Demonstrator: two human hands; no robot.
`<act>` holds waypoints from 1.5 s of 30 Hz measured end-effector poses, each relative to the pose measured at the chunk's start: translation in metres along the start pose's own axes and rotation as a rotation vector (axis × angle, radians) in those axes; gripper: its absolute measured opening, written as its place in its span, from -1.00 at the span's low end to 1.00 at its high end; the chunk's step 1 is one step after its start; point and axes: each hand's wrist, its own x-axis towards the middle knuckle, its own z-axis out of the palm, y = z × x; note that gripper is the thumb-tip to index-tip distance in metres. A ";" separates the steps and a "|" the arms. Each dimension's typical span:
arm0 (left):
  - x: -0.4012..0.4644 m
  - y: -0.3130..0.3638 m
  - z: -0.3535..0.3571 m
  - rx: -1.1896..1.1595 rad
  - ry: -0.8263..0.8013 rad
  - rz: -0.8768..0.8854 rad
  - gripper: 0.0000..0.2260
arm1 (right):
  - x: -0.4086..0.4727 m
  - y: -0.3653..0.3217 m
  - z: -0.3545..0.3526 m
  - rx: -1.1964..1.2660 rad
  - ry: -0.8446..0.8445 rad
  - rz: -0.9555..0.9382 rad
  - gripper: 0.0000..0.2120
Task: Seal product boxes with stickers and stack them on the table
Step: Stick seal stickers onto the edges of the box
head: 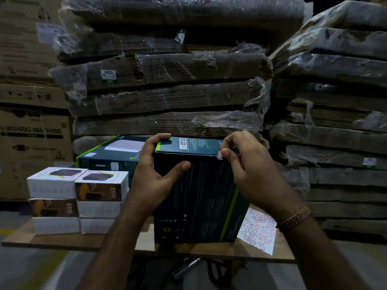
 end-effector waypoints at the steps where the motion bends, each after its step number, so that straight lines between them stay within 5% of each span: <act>1: 0.003 0.000 -0.001 -0.007 -0.010 -0.001 -0.42 | 0.002 0.000 0.003 -0.013 0.001 -0.012 -0.87; 18: 0.026 0.036 0.016 0.611 -0.033 0.297 -0.56 | 0.021 0.009 0.026 -0.133 0.065 -0.085 -0.83; 45: 0.027 0.040 0.028 0.538 -0.051 0.237 -0.62 | 0.026 0.012 0.035 -0.218 0.079 -0.082 -0.91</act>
